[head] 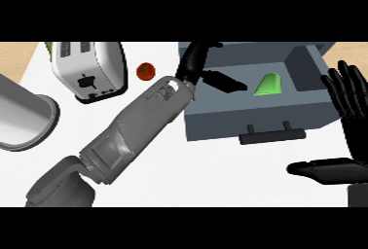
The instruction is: Pick up the cup, place it into the drawer and close the drawer
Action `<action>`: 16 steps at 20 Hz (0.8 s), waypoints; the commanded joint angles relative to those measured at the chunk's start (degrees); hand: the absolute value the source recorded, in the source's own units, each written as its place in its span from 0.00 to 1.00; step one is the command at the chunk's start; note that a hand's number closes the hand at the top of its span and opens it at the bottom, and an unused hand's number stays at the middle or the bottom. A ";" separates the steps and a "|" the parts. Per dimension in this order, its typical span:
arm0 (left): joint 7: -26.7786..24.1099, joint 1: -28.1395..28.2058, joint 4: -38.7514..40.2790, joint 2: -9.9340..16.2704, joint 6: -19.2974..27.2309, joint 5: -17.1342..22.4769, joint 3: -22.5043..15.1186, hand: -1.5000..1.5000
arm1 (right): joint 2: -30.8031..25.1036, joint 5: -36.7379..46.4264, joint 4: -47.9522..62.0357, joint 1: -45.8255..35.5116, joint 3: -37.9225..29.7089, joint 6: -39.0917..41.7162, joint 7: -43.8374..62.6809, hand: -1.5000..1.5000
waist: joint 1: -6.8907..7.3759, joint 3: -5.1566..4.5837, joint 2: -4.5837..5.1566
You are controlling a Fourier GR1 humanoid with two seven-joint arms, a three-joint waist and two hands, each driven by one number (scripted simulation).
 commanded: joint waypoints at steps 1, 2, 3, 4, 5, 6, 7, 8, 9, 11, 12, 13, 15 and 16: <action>0.01 1.21 -4.78 0.00 4.52 2.41 -2.88 0.00 | -0.75 -2.10 -0.22 1.77 -1.60 1.65 -1.37 0.00 | 0.37 0.00 -0.29; -3.46 2.83 -3.47 0.00 4.25 3.21 -2.37 0.00 | -1.55 -3.15 1.97 -2.29 -1.54 2.22 -0.11 0.00 | 0.19 -0.01 0.12; -4.19 1.14 -4.07 0.00 5.41 3.37 -2.11 0.00 | 0.34 -4.08 2.81 -1.04 -0.82 2.30 -1.60 0.00 | 0.19 0.00 0.09; -6.00 1.20 -4.15 0.00 4.68 2.98 -2.34 0.00 | 1.36 -6.69 1.22 0.00 -0.18 3.40 -0.72 0.00 | 0.26 -0.01 -0.04; -7.31 1.15 -4.20 0.00 2.74 3.54 -0.96 0.00 | 1.30 -9.60 1.58 -1.97 -0.73 3.98 1.17 0.00 | 1.26 -0.04 -0.18; -6.46 -0.99 -4.49 0.00 2.19 4.94 0.35 0.00 | 0.97 -9.49 1.52 -0.91 0.10 5.43 0.15 0.00 | 1.14 -0.03 -0.19; -8.62 -0.07 -3.40 0.00 1.96 5.01 1.84 0.00 | -0.43 -11.60 0.77 2.62 -1.55 8.25 -1.75 0.00 | 1.66 -0.02 -0.40; -8.16 0.52 -4.72 0.00 3.61 5.76 0.39 0.00 | -1.72 -14.75 -1.58 1.18 -1.95 9.05 2.53 1.00 | 1.03 -0.04 -0.45; -9.48 0.95 -6.63 0.00 3.76 6.40 0.84 0.00 | -2.18 -14.19 -2.42 -0.74 -1.74 7.78 4.49 1.00 | 1.88 -0.07 -0.61; -7.96 0.86 -8.17 0.00 5.07 7.15 0.68 0.00 | -1.16 -9.38 -5.21 5.07 1.68 9.69 0.42 1.00 | 2.46 -0.05 -0.85; -7.06 -2.96 -5.41 0.00 2.54 7.02 4.03 0.00 | -3.40 -10.52 -4.31 0.70 -0.02 8.69 3.86 1.00 | 3.36 -0.08 -0.82; -7.49 -1.58 -6.96 0.00 3.60 6.73 4.13 0.00 | -4.92 -8.99 -6.71 3.63 -0.66 9.50 3.80 1.00 | 3.67 -0.09 -1.07; -7.02 -2.72 -6.42 1.34 2.33 6.83 5.77 0.00 | -5.72 -3.63 -8.93 6.04 2.27 10.81 2.66 1.00 | 3.97 -0.10 -1.12; -6.46 -0.56 -8.07 2.36 1.50 6.90 5.72 0.00 | -8.44 -5.64 -8.79 5.29 0.10 12.73 3.35 1.00 | 4.61 -0.10 -1.28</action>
